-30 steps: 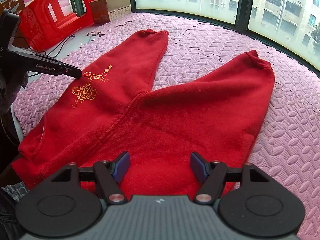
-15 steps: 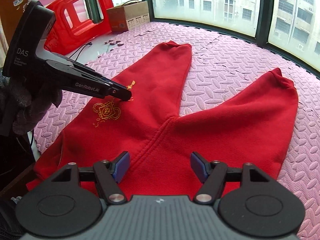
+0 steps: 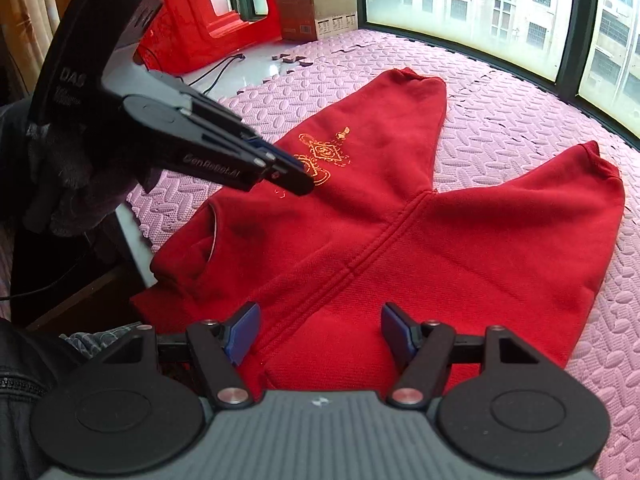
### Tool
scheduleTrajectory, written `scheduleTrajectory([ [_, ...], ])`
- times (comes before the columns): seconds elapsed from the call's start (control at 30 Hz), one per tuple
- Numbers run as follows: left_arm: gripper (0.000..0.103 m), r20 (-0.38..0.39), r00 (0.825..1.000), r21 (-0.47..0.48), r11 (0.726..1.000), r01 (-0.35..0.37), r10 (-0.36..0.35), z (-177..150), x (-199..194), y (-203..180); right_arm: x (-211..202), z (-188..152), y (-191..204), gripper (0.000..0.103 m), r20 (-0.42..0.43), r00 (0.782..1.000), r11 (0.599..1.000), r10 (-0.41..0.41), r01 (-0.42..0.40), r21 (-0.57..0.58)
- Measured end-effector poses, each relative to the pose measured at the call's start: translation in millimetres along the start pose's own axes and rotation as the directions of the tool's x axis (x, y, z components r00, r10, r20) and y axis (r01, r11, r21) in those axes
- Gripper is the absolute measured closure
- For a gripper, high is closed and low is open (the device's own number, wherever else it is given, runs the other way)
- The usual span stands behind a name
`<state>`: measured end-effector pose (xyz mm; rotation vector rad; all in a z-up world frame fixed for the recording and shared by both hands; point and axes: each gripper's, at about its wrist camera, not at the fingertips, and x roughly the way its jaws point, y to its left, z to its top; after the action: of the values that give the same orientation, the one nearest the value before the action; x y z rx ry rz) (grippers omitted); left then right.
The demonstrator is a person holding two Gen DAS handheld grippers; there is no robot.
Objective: Fold clothes
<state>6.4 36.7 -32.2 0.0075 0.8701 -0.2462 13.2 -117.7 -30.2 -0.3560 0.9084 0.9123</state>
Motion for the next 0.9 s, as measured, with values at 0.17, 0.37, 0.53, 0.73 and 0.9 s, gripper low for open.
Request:
scheduleTrajectory([
  [0.17,0.087,-0.019,0.999,0.040,0.998,0.043,-0.042,-20.8,-11.1,-19.4,-14.7,-6.9,-11.0,0.035,0.016,0.998,0.997,-0.064,0.063,0.049],
  [0.37,0.085,-0.036,0.999,0.068,0.998,0.016,-0.013,-39.2,-14.9,-21.1,-19.2,-31.1,-21.9,0.034,-0.021,0.994,0.987,-0.108,0.110,0.114],
  [0.53,0.086,-0.031,0.999,0.072,0.997,0.007,-0.005,-34.8,-22.4,-22.9,-31.6,-33.3,-30.9,0.034,0.010,0.996,0.983,-0.089,0.086,0.163],
  [0.73,0.066,0.016,0.995,0.120,0.988,0.096,-0.099,-20.1,-38.0,-51.0,-50.6,-27.2,-50.8,0.034,0.040,0.990,0.975,-0.137,0.128,0.181],
  [0.9,0.055,0.007,0.979,0.224,0.954,0.198,-0.204,-7.9,-35.7,-94.9,-54.1,-21.9,-75.5,0.034,0.053,0.975,0.957,-0.214,0.198,0.214],
])
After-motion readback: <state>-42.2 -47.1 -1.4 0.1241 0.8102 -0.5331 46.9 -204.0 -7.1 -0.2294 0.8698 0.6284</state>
